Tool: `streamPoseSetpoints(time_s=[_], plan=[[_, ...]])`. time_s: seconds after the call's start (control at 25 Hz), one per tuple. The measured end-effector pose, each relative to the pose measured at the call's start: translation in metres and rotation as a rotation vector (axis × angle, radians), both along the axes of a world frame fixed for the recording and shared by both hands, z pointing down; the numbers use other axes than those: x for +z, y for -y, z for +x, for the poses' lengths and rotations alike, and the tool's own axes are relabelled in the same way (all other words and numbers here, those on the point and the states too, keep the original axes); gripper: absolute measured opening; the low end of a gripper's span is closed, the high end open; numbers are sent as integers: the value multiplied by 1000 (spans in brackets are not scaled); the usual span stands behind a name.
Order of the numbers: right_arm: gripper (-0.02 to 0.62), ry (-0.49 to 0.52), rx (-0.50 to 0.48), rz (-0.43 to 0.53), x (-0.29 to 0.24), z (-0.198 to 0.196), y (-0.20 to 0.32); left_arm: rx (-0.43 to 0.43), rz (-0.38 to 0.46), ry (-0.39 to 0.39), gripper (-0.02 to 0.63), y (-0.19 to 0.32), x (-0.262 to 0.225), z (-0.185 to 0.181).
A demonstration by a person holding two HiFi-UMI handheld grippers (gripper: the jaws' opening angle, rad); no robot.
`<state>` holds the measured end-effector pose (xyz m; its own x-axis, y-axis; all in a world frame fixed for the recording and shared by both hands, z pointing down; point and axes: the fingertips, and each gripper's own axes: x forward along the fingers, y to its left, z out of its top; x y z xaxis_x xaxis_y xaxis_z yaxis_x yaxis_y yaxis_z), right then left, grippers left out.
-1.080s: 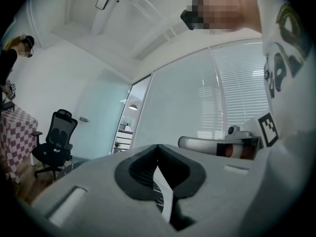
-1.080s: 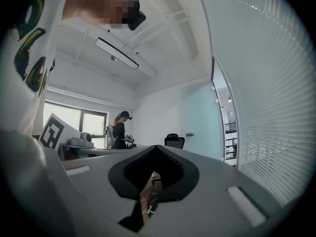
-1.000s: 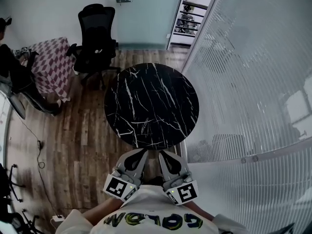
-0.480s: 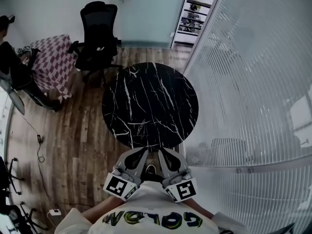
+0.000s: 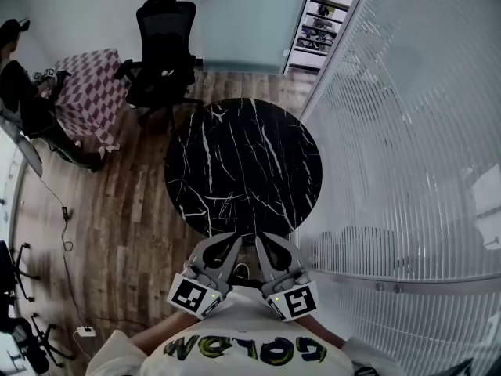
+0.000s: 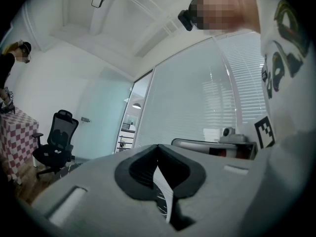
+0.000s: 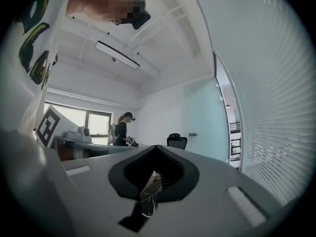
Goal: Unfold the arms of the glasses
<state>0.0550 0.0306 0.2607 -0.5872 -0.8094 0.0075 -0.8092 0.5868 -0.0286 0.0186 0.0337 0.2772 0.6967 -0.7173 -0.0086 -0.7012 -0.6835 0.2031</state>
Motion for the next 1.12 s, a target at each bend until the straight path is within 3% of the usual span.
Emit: streamPoseSetpoints(time_s=[0.24, 0.6, 0.92, 1.12], plan=[[2, 2, -6, -7, -1, -5, 16, -6, 4, 13, 3, 16, -5, -6], [2, -9, 2, -101, 34, -11, 25, 1, -101, 37, 3, 23, 32, -15], [2, -84, 18, -182, 77, -3, 44, 31, -154, 59, 3, 37, 57, -17], [2, -164, -27, -241, 115, -12, 55, 64, -175, 107, 3, 51, 86, -17]])
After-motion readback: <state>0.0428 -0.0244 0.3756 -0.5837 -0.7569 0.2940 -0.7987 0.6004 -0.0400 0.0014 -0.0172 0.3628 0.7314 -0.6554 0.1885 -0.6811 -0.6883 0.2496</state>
